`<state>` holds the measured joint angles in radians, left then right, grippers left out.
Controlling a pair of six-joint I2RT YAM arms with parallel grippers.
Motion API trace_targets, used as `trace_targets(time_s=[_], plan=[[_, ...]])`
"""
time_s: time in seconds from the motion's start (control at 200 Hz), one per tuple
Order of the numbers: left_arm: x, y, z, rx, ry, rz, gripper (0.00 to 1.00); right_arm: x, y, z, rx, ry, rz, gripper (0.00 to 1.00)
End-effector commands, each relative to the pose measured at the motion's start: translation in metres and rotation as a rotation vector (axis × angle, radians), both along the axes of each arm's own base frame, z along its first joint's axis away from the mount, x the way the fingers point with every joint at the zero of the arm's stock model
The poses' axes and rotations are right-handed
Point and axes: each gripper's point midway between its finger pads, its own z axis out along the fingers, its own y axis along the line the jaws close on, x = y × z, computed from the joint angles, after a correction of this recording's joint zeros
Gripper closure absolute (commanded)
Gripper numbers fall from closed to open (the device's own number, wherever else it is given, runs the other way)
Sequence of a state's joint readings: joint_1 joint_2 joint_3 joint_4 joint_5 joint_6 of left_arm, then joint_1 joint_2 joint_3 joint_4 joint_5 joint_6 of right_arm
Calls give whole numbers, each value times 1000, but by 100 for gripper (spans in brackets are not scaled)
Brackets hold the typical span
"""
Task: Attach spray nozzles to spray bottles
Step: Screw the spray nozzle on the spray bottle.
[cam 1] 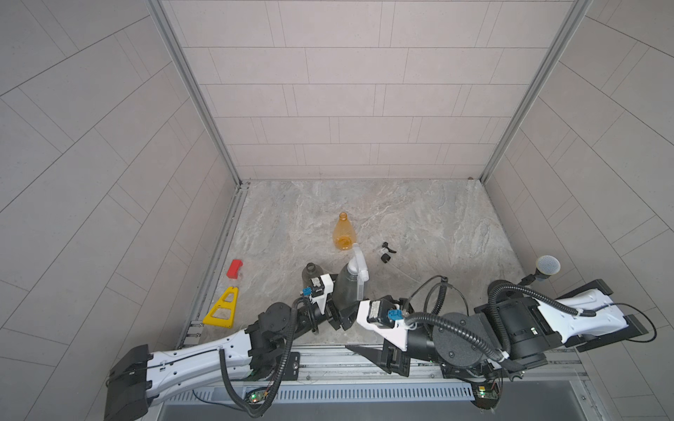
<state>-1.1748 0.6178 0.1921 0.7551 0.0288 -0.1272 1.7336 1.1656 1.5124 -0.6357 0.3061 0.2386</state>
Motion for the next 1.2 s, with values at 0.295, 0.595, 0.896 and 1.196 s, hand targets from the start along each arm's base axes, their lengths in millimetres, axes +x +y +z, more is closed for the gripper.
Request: trace_targets(time_s=[0.295,0.595,0.896,1.196], plan=[[-31,0,41,-125,-52,-173,100,62,-81,19,148,-12,-133,38],[-61,-6,60,-166,-55,-379,100,44,-52,28,182,-18,159,35],[-68,-13,60,-164,-41,-444,100,43,-34,26,194,1,241,34],[-69,-15,58,-156,-35,-452,100,53,-31,34,255,28,233,34]])
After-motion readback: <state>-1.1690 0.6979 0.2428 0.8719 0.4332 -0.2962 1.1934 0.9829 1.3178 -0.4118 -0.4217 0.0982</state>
